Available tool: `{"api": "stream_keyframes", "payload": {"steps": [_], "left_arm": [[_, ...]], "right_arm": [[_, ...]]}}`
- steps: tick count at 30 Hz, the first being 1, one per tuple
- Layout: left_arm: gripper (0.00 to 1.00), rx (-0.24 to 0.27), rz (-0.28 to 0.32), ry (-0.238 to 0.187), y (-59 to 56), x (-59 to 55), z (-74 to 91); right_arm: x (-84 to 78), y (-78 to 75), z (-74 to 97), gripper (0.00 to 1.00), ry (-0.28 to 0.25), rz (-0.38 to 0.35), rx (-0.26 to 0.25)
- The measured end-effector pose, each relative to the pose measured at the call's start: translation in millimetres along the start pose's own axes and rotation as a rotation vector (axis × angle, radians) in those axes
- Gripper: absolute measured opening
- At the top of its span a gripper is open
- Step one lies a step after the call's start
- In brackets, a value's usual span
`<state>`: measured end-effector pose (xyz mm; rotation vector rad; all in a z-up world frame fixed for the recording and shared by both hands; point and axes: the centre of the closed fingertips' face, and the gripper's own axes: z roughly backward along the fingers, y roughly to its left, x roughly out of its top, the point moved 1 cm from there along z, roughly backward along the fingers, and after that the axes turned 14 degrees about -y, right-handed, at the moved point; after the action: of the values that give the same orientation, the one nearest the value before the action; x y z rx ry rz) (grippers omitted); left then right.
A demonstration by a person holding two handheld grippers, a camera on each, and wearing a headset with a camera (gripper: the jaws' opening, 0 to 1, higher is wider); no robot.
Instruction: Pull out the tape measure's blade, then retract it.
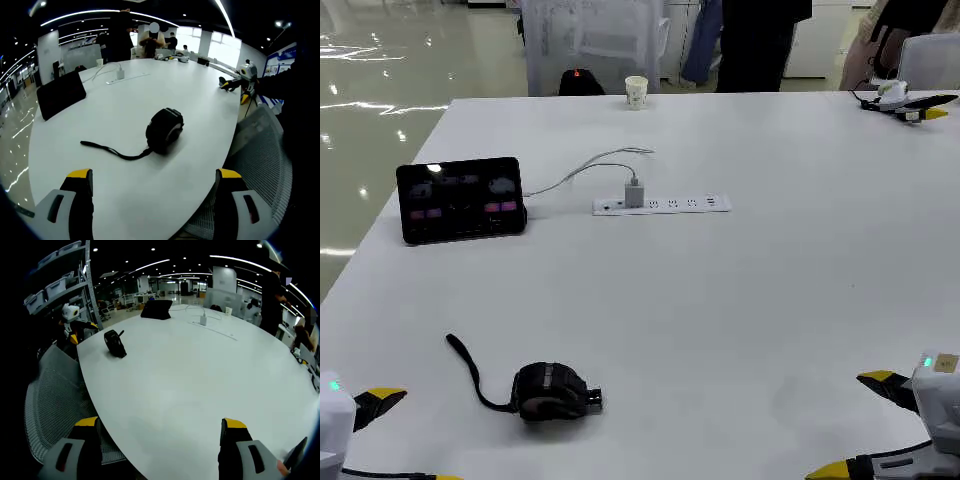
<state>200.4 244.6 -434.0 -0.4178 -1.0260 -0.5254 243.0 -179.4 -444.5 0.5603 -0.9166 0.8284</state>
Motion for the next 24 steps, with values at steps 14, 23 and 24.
{"api": "stream_keyframes", "payload": {"steps": [14, 23, 24], "left_arm": [[0.99, -0.015, 0.007, 0.008, -0.4, -2.8, -2.2], [0.99, -0.046, -0.053, 0.036, 1.6, 1.9, -9.9], [0.99, -0.053, -0.057, 0.038, 2.2, 3.2, -11.7]], "right_arm": [[-3.3, -0.3, -7.6, 0.99, 0.005, -0.003, 0.011], [1.2, -13.7, -25.0, 0.99, -0.021, 0.002, 0.012], [1.7, -14.6, -27.6, 0.99, -0.019, 0.006, 0.017]]}}
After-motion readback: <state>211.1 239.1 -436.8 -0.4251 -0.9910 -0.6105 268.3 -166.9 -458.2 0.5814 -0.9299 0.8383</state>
